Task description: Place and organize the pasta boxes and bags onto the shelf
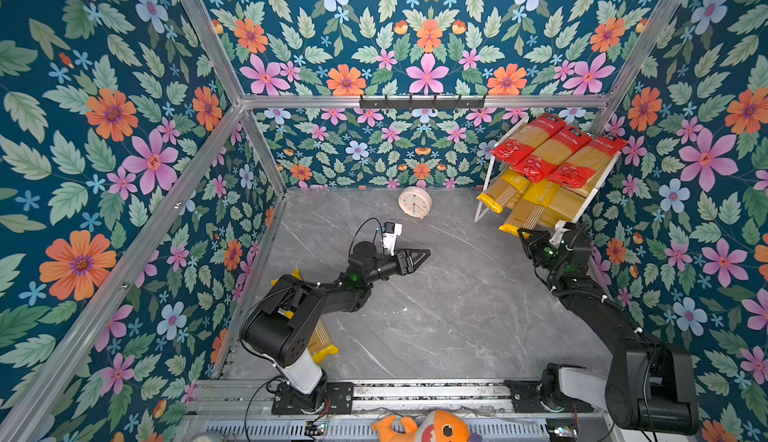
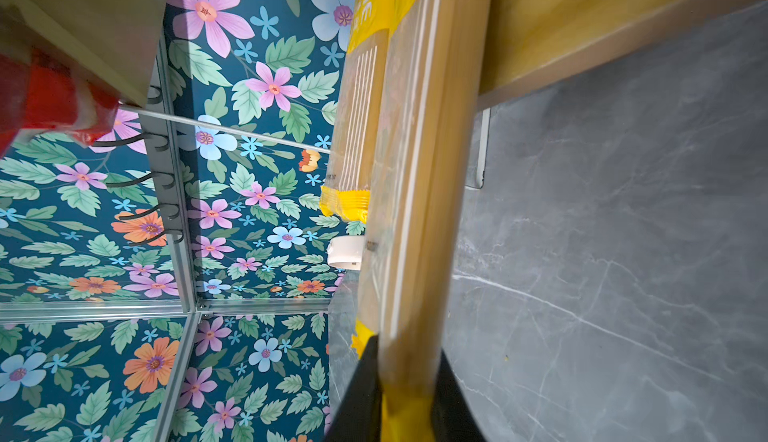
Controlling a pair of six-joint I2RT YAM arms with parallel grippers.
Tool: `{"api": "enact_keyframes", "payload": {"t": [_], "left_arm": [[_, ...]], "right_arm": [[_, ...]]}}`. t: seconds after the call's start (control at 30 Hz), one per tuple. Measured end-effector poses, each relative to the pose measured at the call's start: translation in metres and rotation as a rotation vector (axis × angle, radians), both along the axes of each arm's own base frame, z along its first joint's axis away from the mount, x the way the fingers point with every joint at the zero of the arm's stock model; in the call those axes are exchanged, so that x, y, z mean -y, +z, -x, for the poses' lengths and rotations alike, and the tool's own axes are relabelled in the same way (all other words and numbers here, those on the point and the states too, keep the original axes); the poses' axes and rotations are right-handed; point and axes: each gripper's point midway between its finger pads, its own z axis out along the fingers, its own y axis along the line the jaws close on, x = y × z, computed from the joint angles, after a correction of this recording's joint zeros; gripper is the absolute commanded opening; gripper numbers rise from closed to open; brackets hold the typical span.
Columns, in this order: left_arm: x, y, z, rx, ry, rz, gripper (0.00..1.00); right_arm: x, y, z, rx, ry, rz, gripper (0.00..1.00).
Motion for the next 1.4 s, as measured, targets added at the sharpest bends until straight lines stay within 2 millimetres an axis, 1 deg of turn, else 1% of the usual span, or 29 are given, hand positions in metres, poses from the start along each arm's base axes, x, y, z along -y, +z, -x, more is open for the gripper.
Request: {"api": "enact_keyframes", "payload": {"t": [0.1, 0.23, 0.4, 0.43, 0.5, 0.57, 0.67, 0.73, 0.83, 0.9, 0.97, 1.03, 1.1, 1.17, 1.2, 1.27, 1.33, 1.37, 1.4], "left_arm": [[0.000, 0.000, 0.000, 0.000, 0.001, 0.000, 0.61], [0.000, -0.001, 0.001, -0.007, 0.001, -0.005, 0.60], [-0.001, 0.003, 0.001, 0.003, 0.005, -0.007, 0.61], [-0.001, 0.003, 0.002, 0.003, 0.005, -0.007, 0.61], [-0.002, 0.004, 0.002, 0.007, 0.008, -0.011, 0.61], [-0.003, 0.004, 0.001, 0.010, 0.016, -0.016, 0.61], [-0.005, 0.005, 0.002, 0.012, 0.024, -0.034, 0.62], [-0.007, 0.008, 0.001, 0.026, 0.037, -0.054, 0.63], [-0.013, 0.018, -0.004, 0.065, 0.077, -0.103, 0.64], [-0.020, 0.022, -0.010, 0.086, 0.119, -0.148, 0.64], [-0.032, 0.021, -0.017, 0.091, 0.178, -0.214, 0.64], [-0.049, 0.016, -0.027, 0.064, 0.251, -0.286, 0.63], [-0.076, 0.005, -0.038, 0.014, 0.351, -0.364, 0.63], [-0.118, -0.015, -0.047, -0.076, 0.485, -0.449, 0.64], [-0.137, -0.025, -0.048, -0.117, 0.545, -0.482, 0.65], [-0.188, -0.051, -0.039, -0.242, 0.694, -0.557, 0.73], [-0.234, -0.072, -0.024, -0.350, 0.836, -0.611, 0.77], [-0.256, -0.080, -0.015, -0.401, 0.898, -0.635, 0.80], [-0.273, -0.086, -0.008, -0.442, 0.950, -0.652, 0.82]], "right_arm": [[0.002, 0.000, -0.013, 0.000, 0.000, 0.004, 0.13], [0.007, 0.004, -0.032, 0.011, -0.014, 0.014, 0.13], [0.010, 0.006, -0.046, 0.016, -0.016, 0.021, 0.13], [0.010, 0.005, -0.047, 0.017, -0.014, 0.020, 0.16], [0.010, 0.005, -0.047, 0.020, -0.010, 0.023, 0.30], [0.008, 0.005, -0.047, 0.021, 0.002, 0.023, 0.45], [0.005, 0.007, -0.044, 0.022, 0.020, 0.029, 0.55], [0.002, 0.009, -0.038, 0.017, 0.034, 0.034, 0.60], [-0.003, 0.009, -0.026, 0.016, 0.053, 0.035, 0.62], [-0.012, 0.002, -0.015, -0.009, 0.076, 0.029, 0.63], [-0.029, -0.007, -0.002, -0.038, 0.113, 0.029, 0.63], [-0.054, -0.015, 0.011, -0.063, 0.167, 0.035, 0.63], [-0.086, -0.025, 0.023, -0.097, 0.232, 0.051, 0.63], [-0.124, -0.038, 0.036, -0.133, 0.311, 0.079, 0.62], [-0.140, -0.043, 0.041, -0.147, 0.344, 0.093, 0.62], [-0.178, -0.055, 0.053, -0.187, 0.427, 0.125, 0.62], [-0.206, -0.063, 0.057, -0.206, 0.475, 0.156, 0.61], [-0.221, -0.068, 0.058, -0.213, 0.497, 0.173, 0.61], [-0.234, -0.071, 0.060, -0.220, 0.523, 0.181, 0.60]]}}
